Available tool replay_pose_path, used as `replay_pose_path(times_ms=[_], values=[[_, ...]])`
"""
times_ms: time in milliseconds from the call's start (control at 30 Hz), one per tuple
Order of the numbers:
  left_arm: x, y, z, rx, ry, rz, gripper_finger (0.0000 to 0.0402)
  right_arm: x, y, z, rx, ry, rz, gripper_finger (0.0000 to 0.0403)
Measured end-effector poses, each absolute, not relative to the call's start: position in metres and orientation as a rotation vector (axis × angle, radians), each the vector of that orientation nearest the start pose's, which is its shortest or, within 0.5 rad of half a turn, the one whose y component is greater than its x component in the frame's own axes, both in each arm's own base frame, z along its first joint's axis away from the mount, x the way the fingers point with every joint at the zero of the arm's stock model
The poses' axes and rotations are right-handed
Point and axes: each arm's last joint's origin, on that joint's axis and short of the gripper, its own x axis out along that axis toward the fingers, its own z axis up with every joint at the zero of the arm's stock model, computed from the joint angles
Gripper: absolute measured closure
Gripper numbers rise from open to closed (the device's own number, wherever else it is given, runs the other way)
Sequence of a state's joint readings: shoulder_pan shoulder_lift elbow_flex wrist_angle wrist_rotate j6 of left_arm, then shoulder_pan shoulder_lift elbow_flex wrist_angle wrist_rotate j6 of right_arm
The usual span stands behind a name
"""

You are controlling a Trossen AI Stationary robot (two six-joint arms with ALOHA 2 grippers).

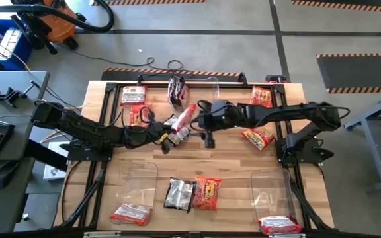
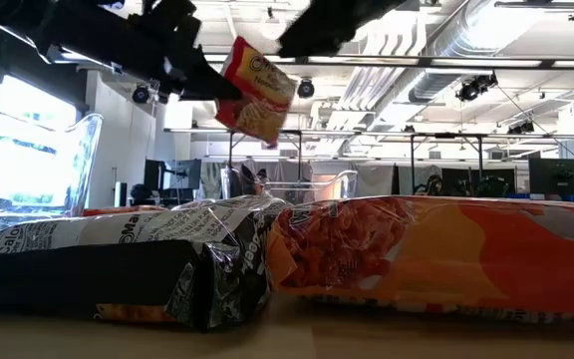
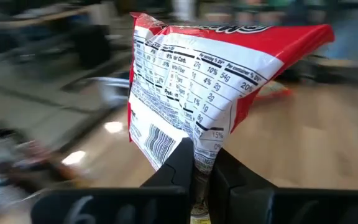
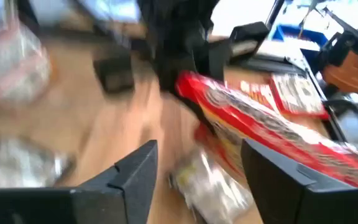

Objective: Sort Maruchan noodles
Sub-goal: Put the top right red noodle pack into the bottom right transparent bin

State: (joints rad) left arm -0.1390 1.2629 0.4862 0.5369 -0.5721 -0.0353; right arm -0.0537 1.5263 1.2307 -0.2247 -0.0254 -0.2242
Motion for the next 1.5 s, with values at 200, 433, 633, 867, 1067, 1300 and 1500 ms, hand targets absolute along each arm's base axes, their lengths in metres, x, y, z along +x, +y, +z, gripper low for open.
replay_pose_path(times_ms=[200, 433, 633, 867, 1067, 1300, 1500], values=[[0.249, -0.017, 0.204, 0.021, 0.225, 0.183, 0.0398, 0.335, -0.020, 0.323, -0.332, 0.676, 0.001, 0.0153], [0.250, -0.010, 0.205, -0.017, 0.222, 0.146, 0.0399, 0.344, -0.018, 0.326, -0.248, 0.718, 0.119, 0.0134], [0.256, -0.008, 0.214, -0.022, 0.216, 0.100, 0.0399, 0.353, -0.023, 0.314, -0.223, 0.745, 0.118, 0.0131], [0.265, -0.005, 0.213, -0.027, 0.273, 0.090, 0.0399, 0.355, -0.028, 0.312, -0.241, 0.748, 0.118, 0.0132], [0.283, -0.003, 0.213, -0.019, 0.281, 0.060, 0.0399, 0.355, -0.028, 0.300, -0.179, 0.822, 0.198, 0.0132], [0.294, -0.003, 0.216, 0.001, 0.274, 0.022, 0.0399, 0.352, -0.026, 0.290, -0.051, 0.914, 0.214, 0.0136], [0.294, -0.001, 0.219, -0.009, 0.263, 0.026, 0.0399, 0.350, -0.026, 0.289, -0.022, 0.933, 0.201, 0.0195]])
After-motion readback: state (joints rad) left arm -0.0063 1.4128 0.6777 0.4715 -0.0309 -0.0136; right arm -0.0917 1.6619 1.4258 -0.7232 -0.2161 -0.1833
